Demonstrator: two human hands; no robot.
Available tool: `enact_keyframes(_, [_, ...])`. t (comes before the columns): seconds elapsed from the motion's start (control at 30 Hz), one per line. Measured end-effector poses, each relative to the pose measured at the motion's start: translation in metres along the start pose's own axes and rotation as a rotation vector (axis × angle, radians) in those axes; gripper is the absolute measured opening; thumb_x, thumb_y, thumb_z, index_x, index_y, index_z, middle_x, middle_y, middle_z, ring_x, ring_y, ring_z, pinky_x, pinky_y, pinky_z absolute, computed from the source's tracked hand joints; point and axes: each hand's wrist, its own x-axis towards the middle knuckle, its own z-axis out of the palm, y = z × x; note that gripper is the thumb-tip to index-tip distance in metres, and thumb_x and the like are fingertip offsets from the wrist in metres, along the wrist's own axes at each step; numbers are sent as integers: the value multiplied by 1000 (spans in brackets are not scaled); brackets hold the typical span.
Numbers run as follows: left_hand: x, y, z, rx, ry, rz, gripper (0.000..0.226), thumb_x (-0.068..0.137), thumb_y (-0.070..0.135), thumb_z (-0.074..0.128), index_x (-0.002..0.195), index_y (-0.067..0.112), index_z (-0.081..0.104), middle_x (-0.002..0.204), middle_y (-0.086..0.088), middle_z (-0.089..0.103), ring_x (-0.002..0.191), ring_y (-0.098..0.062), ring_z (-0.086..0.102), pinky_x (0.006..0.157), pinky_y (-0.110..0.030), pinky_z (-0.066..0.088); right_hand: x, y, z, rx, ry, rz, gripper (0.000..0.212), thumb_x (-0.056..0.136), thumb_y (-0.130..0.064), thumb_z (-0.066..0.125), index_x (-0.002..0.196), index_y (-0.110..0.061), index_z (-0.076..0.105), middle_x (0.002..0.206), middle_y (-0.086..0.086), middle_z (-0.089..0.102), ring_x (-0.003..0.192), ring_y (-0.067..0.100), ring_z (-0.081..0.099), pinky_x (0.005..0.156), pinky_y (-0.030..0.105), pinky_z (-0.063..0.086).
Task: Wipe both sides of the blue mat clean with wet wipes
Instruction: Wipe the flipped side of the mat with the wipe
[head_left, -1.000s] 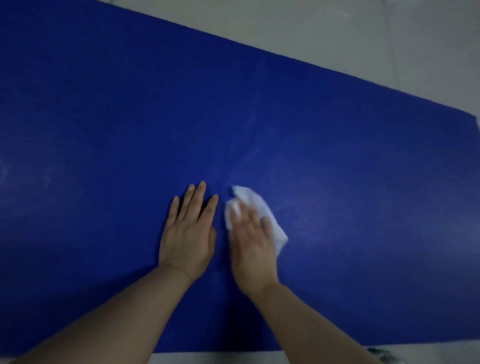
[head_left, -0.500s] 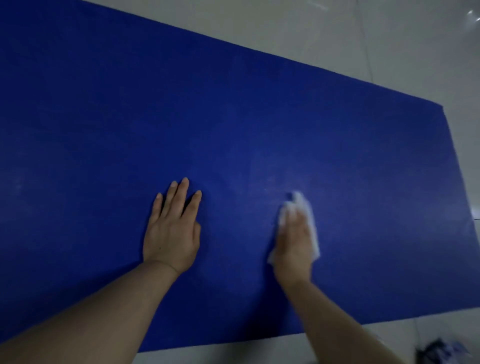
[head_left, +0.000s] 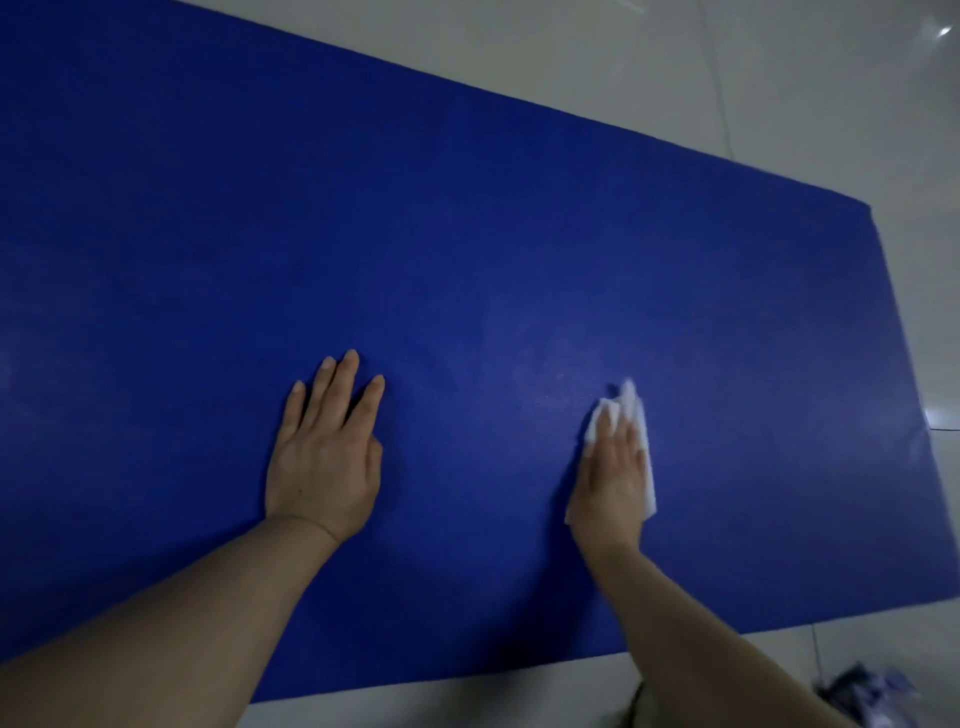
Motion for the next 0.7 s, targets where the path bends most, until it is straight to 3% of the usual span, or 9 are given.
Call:
enact_keyframes(0.1, [0,0,0,2,1,-4,57,83,7,55,139,4,46,154,-16,30,143,-30,22,118,-32,-5,-9,-29,3,37,-22,51,56,93,-20,31,146,-3,29,152,18,27,140,35,25,112,55,25])
enact_keyframes(0.2, [0,-1,0,10,-8,-6,58,82,6,58,139,4,47,153,-17,31,142,-30,22,117,-33,-4,-74,-96,18,26,-102,-297,55,85,-16,53,138,-8,41,147,11,34,134,31,36,104,52,36])
enact_keyframes(0.27, [2,-1,1,20,-10,-6,59,81,5,58,139,3,46,154,-18,29,143,-31,22,117,-32,-6,-113,-116,22,96,-139,-561,51,87,-26,45,137,-19,39,147,1,39,137,22,33,112,46,30])
enact_keyframes(0.33, [1,-1,0,21,-12,-11,57,84,6,54,140,4,45,155,-16,26,144,-30,20,117,-30,-8,-105,-100,20,126,-133,-607,50,88,-22,42,138,-17,38,145,1,44,137,20,34,112,42,30])
enact_keyframes(0.43, [0,1,-3,4,-9,-18,54,89,9,47,143,6,42,157,-14,23,146,-27,15,117,-29,-10,-61,-36,10,80,-75,-149,57,89,-17,39,146,-9,31,151,10,33,140,25,28,114,40,26])
enact_keyframes(0.5, [-1,1,-3,-4,-14,-15,53,90,10,47,143,6,41,158,-13,22,146,-26,15,117,-28,-10,-39,1,2,78,-38,198,59,96,-25,28,151,-13,12,158,11,17,145,23,14,119,37,14])
enact_keyframes(0.57, [0,0,-2,-6,-14,-14,54,90,10,48,143,6,42,158,-13,22,146,-27,15,117,-28,-11,-37,-7,1,-29,-37,287,57,99,-18,23,151,-10,1,159,16,4,147,28,4,119,39,10])
enact_keyframes(0.63, [1,0,0,3,-25,-13,54,88,8,51,142,5,43,157,-15,24,145,-29,17,117,-27,-12,-62,-47,7,-9,-38,17,54,95,-15,29,147,-3,22,154,23,20,142,35,23,112,45,29])
enact_keyframes(0.7, [1,-1,0,6,-31,-11,55,86,5,55,140,3,45,155,-17,27,144,-31,21,117,-27,-11,-105,-83,17,62,-120,-271,54,89,-25,36,141,-13,34,148,7,36,136,26,37,107,43,36])
